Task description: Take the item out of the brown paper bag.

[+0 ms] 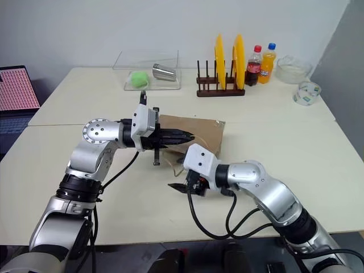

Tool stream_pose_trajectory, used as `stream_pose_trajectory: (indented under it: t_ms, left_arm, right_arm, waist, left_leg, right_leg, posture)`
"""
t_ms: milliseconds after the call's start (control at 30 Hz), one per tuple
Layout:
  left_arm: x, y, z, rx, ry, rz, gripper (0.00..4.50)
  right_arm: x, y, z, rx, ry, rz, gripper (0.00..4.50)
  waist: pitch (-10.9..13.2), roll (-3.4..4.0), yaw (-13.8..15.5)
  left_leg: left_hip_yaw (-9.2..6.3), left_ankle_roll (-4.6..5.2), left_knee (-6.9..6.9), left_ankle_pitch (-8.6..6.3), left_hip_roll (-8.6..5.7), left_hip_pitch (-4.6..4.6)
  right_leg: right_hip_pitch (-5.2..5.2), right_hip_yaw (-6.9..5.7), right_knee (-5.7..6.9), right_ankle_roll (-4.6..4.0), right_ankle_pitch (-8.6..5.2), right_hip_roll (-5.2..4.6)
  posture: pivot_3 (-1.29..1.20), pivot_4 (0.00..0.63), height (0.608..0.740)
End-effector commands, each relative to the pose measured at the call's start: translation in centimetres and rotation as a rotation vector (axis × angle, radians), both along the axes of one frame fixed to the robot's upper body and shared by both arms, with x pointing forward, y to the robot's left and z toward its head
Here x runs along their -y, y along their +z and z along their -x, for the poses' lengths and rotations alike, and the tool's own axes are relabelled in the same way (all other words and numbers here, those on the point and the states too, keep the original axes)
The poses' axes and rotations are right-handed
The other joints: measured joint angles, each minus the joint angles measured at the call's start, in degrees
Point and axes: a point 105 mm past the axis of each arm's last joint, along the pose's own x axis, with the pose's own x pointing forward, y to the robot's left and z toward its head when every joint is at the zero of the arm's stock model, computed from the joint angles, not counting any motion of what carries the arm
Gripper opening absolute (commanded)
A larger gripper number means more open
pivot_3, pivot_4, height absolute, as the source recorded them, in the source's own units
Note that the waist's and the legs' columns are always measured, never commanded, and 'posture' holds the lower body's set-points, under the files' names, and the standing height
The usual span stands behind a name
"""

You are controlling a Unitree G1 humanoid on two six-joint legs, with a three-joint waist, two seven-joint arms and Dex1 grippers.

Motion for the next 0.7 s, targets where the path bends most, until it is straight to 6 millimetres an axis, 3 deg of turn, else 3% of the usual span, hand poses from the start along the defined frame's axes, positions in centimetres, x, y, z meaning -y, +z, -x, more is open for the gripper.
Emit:
stream_pose_trajectory:
  t_ms: [33, 200, 467, 700]
  left_arm:
    - [0.0, 1.7, -0.1, 0.075, -0.007, 0.012, 0.00]
    - [0.0, 2.0, -0.6, 0.088, 0.014, 0.013, 0.00]
    - [0.4, 3.5, -1.5, 0.099, 0.057, 0.038, 0.00]
    - [0.8, 6.8, -3.3, 0.075, 0.130, 0.124, 0.00]
  right_arm:
    - [-0.5, 0.6, -0.3, 0.048, -0.002, -0.006, 1.78]
    - [-0.2, -0.5, -0.8, 0.078, -0.011, 0.053, 0.04]
    - [1.6, -3.4, -1.1, 0.173, 0.015, 0.240, 0.04]
    - [3.7, -6.0, -0.5, 0.234, 0.061, 0.401, 0.04]
  waist:
    - [0.00, 0.00, 0.00]
    - [0.00, 0.00, -0.02]
    - [0.00, 0.00, -0.02]
    - [0.02, -0.03, 0.06]
  left_leg:
    - [0.00, 0.00, 0.00, 0.00, 0.00, 0.00]
    - [0.00, 0.00, 0.00, 0.00, -0.01, 0.00]
    - [0.00, 0.00, 0.00, 0.00, -0.02, 0.00]
    - [-0.01, 0.00, 0.02, 0.00, -0.04, -0.04]
  right_leg:
    - [-0.01, 0.00, 0.00, 0.00, 0.00, 0.00]
    - [-0.01, 0.01, 0.00, 0.00, 0.00, 0.00]
    - [-0.01, 0.00, -0.01, 0.00, 0.00, 0.00]
    - [-0.01, -0.03, -0.02, 0.01, -0.01, 0.00]
  posture:
    - [0.00, 0.150, 0.740]
    - [0.00, 0.150, 0.740]
    - [0.00, 0.150, 0.740]
    - [0.00, 0.150, 0.740]
